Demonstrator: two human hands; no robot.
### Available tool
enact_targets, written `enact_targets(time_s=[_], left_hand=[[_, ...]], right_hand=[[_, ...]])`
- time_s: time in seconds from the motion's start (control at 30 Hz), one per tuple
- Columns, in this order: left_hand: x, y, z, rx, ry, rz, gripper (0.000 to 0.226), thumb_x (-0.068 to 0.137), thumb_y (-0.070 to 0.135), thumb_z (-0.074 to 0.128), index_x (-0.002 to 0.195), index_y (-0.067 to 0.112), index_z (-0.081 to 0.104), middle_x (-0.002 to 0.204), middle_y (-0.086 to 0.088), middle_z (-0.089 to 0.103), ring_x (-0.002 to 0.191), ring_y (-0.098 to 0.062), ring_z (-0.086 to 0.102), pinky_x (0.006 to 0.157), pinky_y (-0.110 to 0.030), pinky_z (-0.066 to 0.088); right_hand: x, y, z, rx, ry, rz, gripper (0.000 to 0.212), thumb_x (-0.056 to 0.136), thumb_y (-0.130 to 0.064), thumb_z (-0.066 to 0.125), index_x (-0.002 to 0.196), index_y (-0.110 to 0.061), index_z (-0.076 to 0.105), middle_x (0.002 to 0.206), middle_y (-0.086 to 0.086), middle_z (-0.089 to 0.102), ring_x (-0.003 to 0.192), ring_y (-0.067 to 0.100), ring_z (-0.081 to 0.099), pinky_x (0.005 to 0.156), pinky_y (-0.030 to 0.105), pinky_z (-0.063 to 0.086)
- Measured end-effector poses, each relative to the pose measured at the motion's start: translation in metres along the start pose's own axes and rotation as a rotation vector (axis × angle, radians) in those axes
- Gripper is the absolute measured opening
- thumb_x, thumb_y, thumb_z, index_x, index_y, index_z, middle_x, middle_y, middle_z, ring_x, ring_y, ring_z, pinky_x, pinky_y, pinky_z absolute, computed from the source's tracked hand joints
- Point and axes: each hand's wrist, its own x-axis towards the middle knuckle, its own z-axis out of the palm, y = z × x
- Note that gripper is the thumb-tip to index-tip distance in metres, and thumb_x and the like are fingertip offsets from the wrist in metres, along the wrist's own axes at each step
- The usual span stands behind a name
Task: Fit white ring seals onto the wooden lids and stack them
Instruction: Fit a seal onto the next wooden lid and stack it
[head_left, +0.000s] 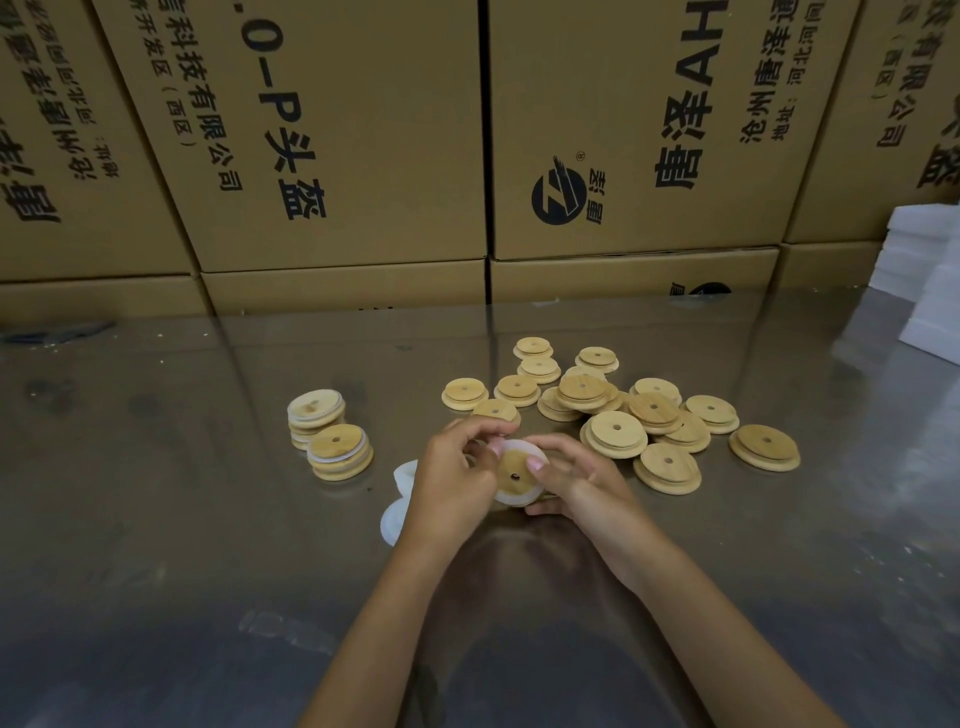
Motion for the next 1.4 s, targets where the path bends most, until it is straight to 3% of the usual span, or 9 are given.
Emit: enact_targets(time_s=[0.1, 0.23, 0.47, 0.6, 0.93, 1.2, 1.4], left_hand=[[0.0, -0.002, 0.0, 0.016, 0.015, 0.018, 0.03, 0.09, -0.003, 0.055, 0.098, 0.019, 0.072, 0.099, 0.005, 0.069, 0.081, -0.001, 0.059, 0.077, -0.018, 0.049], [0.002, -0.004, -0.001, 0.068, 0.023, 0.05, 0.037, 0.084, -0.009, 0.053, 0.099, 0.019, 0.071, 0.085, 0.003, 0.067, 0.072, -0.003, 0.058, 0.069, -0.014, 0.047], [0.004, -0.005, -0.001, 0.145, -0.008, 0.115, 0.035, 0.086, -0.005, 0.057, 0.095, 0.027, 0.068, 0.087, 0.009, 0.068, 0.072, 0.0, 0.057, 0.067, -0.009, 0.045], [0.005, -0.006, -0.003, 0.182, -0.007, 0.149, 0.033, 0.085, -0.002, 0.06, 0.095, 0.029, 0.067, 0.081, 0.01, 0.067, 0.072, -0.002, 0.057, 0.067, -0.011, 0.045], [0.0, -0.004, 0.0, 0.17, -0.057, 0.152, 0.033, 0.086, -0.002, 0.06, 0.099, 0.027, 0.064, 0.075, 0.011, 0.064, 0.071, -0.003, 0.059, 0.07, -0.016, 0.048], [-0.004, -0.002, 0.005, 0.181, 0.0, 0.137, 0.025, 0.087, 0.0, 0.061, 0.095, 0.022, 0.068, 0.088, 0.01, 0.069, 0.078, -0.005, 0.06, 0.072, -0.017, 0.05], [-0.003, -0.001, 0.004, 0.203, 0.035, 0.159, 0.016, 0.087, 0.002, 0.063, 0.093, 0.015, 0.071, 0.09, 0.01, 0.068, 0.08, -0.003, 0.059, 0.07, -0.009, 0.045]], right_hand=[[0.0, 0.001, 0.001, -0.008, 0.007, -0.011, 0.021, 0.099, -0.009, 0.057, 0.119, -0.01, 0.065, 0.111, 0.011, 0.073, 0.095, 0.02, 0.068, 0.079, 0.037, 0.056], [-0.001, 0.0, 0.003, 0.0, 0.032, -0.025, 0.019, 0.099, -0.009, 0.056, 0.116, -0.009, 0.065, 0.111, 0.01, 0.073, 0.094, 0.019, 0.067, 0.079, 0.037, 0.055], [-0.001, -0.001, 0.005, 0.088, 0.12, -0.018, 0.019, 0.101, -0.005, 0.052, 0.115, -0.002, 0.064, 0.109, 0.015, 0.073, 0.09, 0.02, 0.067, 0.067, 0.026, 0.055], [0.0, -0.002, 0.006, 0.128, 0.157, 0.004, 0.019, 0.101, -0.005, 0.051, 0.114, -0.004, 0.065, 0.109, 0.015, 0.073, 0.09, 0.02, 0.067, 0.067, 0.028, 0.055], [0.007, 0.0, -0.001, 0.221, 0.253, 0.077, 0.024, 0.103, -0.006, 0.047, 0.121, -0.001, 0.063, 0.122, 0.026, 0.066, 0.117, 0.043, 0.061, 0.071, 0.033, 0.052], [0.003, 0.0, -0.004, 0.174, 0.18, 0.036, 0.022, 0.103, -0.01, 0.049, 0.119, -0.001, 0.061, 0.121, 0.024, 0.065, 0.11, 0.036, 0.064, 0.082, 0.039, 0.053], [0.0, -0.001, -0.002, 0.061, 0.121, 0.016, 0.02, 0.101, -0.008, 0.052, 0.118, -0.005, 0.062, 0.112, 0.016, 0.07, 0.099, 0.024, 0.066, 0.087, 0.042, 0.055]])
